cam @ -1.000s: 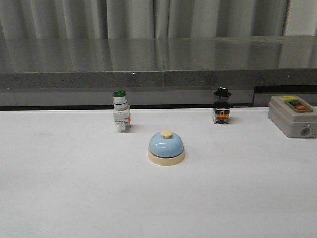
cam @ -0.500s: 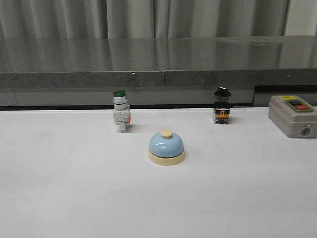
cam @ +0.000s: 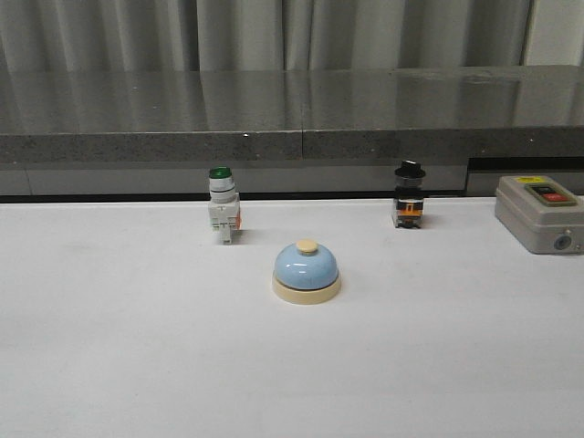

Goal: Place and press bell with both arms

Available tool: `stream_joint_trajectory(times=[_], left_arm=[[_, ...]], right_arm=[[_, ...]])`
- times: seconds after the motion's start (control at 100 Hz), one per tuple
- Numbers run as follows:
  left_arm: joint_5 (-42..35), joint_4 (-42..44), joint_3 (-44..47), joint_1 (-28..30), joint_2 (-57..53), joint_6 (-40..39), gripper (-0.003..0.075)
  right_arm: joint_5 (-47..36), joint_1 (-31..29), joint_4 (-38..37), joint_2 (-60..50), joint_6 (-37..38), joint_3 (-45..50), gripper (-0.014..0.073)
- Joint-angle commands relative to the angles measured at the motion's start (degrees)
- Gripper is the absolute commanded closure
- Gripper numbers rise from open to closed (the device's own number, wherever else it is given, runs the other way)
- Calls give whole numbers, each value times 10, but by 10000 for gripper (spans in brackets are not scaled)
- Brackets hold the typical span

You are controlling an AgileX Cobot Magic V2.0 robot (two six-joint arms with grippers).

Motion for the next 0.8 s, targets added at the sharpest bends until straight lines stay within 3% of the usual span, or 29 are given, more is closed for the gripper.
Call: stream_joint_trajectory(times=[0.0,0.33,0.79], left_arm=[[-47,-3,33,1,-19,-7,741],[-47,-3,33,1,-19,-7,741],[-47,-3,33,1,-19,-7,741]], right_arm=[[32,-2,0,60,-2,-71,658],[206,-2,0,256,-2,-211,658],[178,7,44,370,-8,-218,658]])
